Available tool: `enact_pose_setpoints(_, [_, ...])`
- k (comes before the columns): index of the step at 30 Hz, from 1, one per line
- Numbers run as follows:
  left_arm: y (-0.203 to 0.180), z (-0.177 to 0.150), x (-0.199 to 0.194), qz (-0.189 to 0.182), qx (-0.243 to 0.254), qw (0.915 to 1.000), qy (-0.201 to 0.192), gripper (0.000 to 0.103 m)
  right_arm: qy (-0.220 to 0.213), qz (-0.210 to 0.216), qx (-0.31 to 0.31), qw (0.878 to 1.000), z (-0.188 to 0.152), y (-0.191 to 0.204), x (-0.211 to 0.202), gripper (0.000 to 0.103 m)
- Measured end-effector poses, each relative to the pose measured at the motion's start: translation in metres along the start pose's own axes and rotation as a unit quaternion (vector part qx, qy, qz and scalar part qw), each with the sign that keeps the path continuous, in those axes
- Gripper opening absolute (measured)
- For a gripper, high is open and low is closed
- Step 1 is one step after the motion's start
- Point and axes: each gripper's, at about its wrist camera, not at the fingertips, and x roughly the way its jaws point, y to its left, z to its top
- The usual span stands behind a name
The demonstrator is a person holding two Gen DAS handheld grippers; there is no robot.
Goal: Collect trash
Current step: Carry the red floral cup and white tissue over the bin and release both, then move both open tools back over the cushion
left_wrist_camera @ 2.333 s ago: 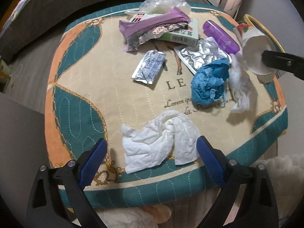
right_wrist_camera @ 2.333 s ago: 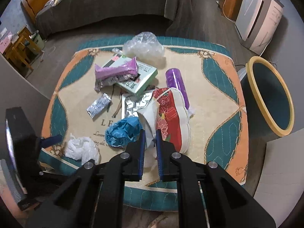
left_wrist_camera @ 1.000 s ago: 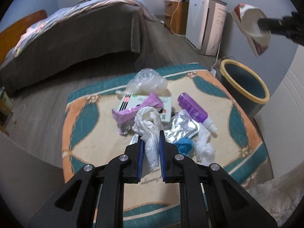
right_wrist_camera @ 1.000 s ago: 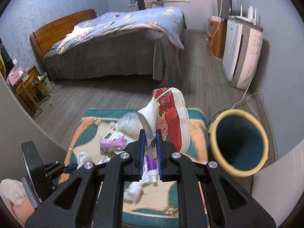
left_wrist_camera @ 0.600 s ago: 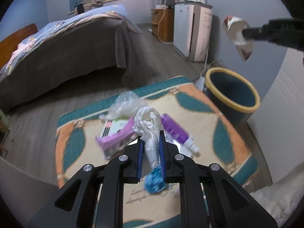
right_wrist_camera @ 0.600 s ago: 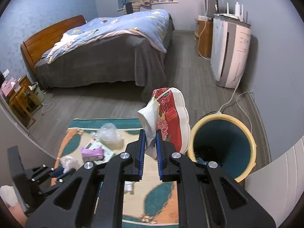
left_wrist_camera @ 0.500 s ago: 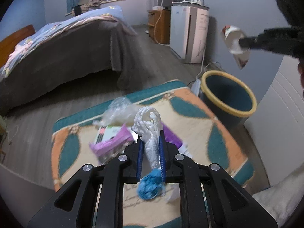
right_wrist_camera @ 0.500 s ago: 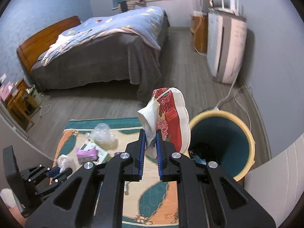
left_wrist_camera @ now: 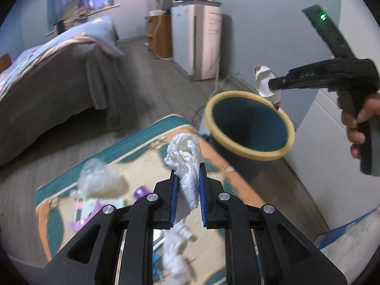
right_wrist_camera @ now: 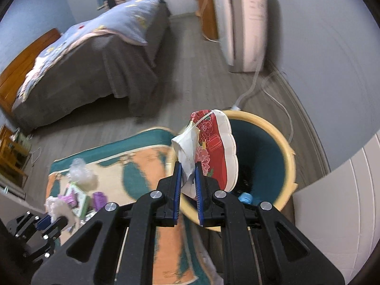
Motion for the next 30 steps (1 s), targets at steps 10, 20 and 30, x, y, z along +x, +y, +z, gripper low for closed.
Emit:
enact_pose_setpoints(10, [-0.038,0.043,0.053,-0.054,0.038,0.9976,0.020,0.016,0.032,-0.020,0.041,0.998,-0.004,-0.047,0.035,0.011])
enact_pose_setpoints(20, [-0.065,0.076,0.113,-0.080,0.054,0.9948,0.035,0.017,0.042,-0.031,0.074,0.996,-0.004,-0.076,0.056,0.011])
enact_pose_setpoints(30, [-0.080,0.092,0.135,-0.069,0.073,0.9950,0.005,0.066,0.019,-0.024,0.099,0.995,0.000,-0.084,0.052,0.015])
